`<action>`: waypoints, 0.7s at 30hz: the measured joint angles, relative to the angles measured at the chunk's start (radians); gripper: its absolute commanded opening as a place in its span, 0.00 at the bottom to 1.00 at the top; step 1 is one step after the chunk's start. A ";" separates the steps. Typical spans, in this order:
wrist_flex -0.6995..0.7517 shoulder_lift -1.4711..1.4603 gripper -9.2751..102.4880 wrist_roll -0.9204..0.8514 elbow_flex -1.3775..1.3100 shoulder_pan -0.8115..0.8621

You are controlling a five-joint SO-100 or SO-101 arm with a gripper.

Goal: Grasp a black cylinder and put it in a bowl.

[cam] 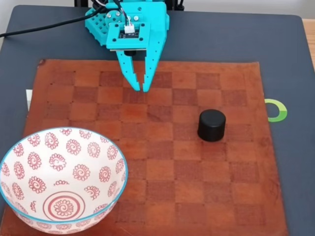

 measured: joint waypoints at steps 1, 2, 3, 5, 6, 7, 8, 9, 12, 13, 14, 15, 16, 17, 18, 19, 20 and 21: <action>0.000 0.000 0.08 0.000 0.000 0.000; 0.000 0.000 0.08 0.000 -0.003 0.000; 0.000 0.000 0.08 0.000 -0.011 0.000; 0.000 0.000 0.08 0.000 -0.029 0.000; 0.000 0.000 0.08 0.000 -0.038 0.000; 0.000 0.000 0.08 0.000 -0.040 -0.002; 0.000 0.000 0.08 0.000 -0.041 -0.005; 0.000 0.000 0.08 0.000 -0.043 -0.006; 0.000 0.000 0.08 0.000 -0.052 -0.008; 0.003 0.000 0.08 0.000 -0.061 -0.008; 0.014 0.000 0.08 0.000 -0.072 -0.008; 0.023 0.000 0.08 -0.003 -0.083 -0.008; 0.029 0.000 0.08 -0.009 -0.092 -0.008; 0.034 0.000 0.08 -0.014 -0.100 -0.008; 0.041 0.000 0.08 -0.015 -0.107 -0.008; 0.052 0.000 0.08 -0.017 -0.120 -0.008; 0.067 0.000 0.08 -0.017 -0.135 -0.008; 0.084 0.000 0.08 -0.017 -0.153 -0.008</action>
